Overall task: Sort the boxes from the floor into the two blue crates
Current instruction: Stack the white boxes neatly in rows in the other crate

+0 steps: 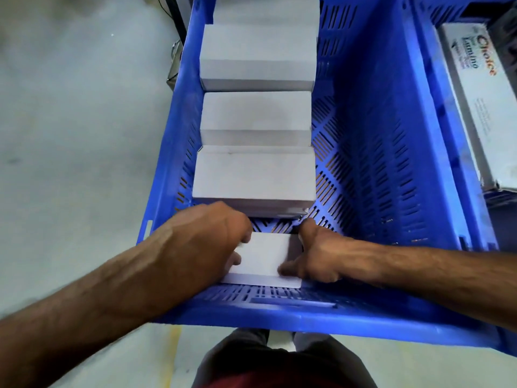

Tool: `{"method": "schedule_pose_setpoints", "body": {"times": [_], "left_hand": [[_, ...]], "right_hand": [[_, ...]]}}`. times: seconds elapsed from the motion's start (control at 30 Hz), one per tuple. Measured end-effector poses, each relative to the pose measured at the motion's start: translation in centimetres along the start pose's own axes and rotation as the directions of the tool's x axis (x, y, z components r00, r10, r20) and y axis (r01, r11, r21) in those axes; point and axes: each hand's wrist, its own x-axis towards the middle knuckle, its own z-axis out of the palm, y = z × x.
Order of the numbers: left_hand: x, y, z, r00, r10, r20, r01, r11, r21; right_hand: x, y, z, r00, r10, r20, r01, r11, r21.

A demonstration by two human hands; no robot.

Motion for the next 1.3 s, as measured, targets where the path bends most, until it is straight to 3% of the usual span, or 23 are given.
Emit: {"method": "schedule_pose_setpoints", "body": {"times": [0.17, 0.33, 0.47, 0.57, 0.87, 1.03, 1.17, 1.3], "left_hand": [[-0.5, 0.0, -3.1, 0.966, -0.086, -0.245, 0.058, 0.991, -0.122], [1.0, -0.2, -3.5, 0.950, -0.107, -0.292, 0.102, 0.994, -0.033], [1.5, -0.2, -3.1, 0.940, -0.099, -0.326, 0.099, 0.995, -0.016], [1.4, 0.0, -3.1, 0.932, -0.090, -0.351, 0.093, 0.996, -0.008], [1.3, 0.2, -3.1, 0.935, -0.109, -0.338, 0.110, 0.994, -0.016], [1.2, 0.3, -3.2, 0.945, -0.101, -0.310, 0.109, 0.994, 0.009], [1.2, 0.1, -3.1, 0.944, -0.102, -0.313, 0.116, 0.993, 0.027], [1.4, 0.0, -2.7, 0.932, -0.108, -0.347, 0.128, 0.991, 0.035]], "right_hand": [[0.8, 0.5, 0.8, 0.998, 0.044, -0.035, -0.032, 0.958, 0.285], [1.1, 1.3, 1.1, 0.994, 0.097, -0.043, -0.055, 0.815, 0.577], [1.2, 1.5, 1.0, 0.995, 0.073, 0.065, -0.097, 0.818, 0.567], [1.2, 1.4, 0.9, 0.985, 0.073, 0.157, -0.135, 0.891, 0.434], [1.7, 1.3, 1.8, 0.990, 0.092, 0.107, -0.131, 0.884, 0.449], [1.3, 0.8, 1.9, 0.992, 0.112, 0.062, -0.127, 0.806, 0.578], [1.2, 0.8, 2.3, 0.984, 0.173, 0.033, -0.140, 0.657, 0.741], [1.3, 1.0, 2.0, 0.976, 0.200, 0.084, -0.187, 0.577, 0.795]]}}
